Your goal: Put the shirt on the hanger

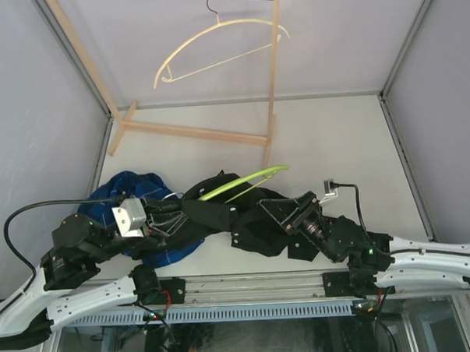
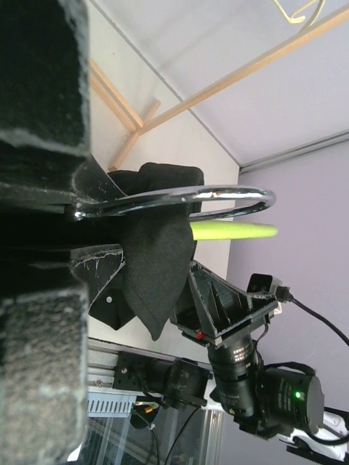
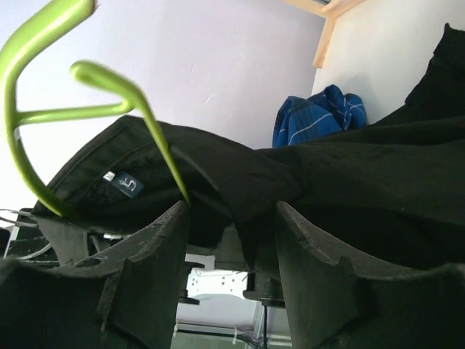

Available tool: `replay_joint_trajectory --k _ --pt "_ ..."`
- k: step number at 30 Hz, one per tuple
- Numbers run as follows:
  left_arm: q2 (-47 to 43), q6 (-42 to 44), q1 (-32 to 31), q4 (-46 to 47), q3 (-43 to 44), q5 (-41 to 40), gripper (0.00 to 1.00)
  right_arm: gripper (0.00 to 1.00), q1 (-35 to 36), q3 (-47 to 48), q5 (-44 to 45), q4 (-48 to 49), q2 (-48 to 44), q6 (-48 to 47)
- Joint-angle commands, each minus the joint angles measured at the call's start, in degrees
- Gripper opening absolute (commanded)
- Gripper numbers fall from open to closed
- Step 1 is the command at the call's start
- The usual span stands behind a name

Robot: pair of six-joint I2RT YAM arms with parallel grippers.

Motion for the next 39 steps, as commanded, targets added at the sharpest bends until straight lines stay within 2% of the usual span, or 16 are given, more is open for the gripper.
replay_joint_trajectory --k 1,12,24,39 --pt "1.3 1.1 0.2 5.9 0.0 -2.8 0.0 0.5 2.5 -0.7 3.1 4.7 0.4 0.2" --pt "2.2 1.3 0.2 6.7 0.4 -5.3 0.0 0.5 3.5 -0.7 3.4 6.8 6.7 3.8" --pt "1.9 1.8 0.2 7.4 0.1 -7.9 0.0 0.51 3.5 -0.8 3.5 6.4 7.4 4.8" --pt "2.8 2.2 0.2 6.3 -0.4 -8.7 0.0 0.42 4.6 -0.7 3.8 6.3 5.7 5.6"
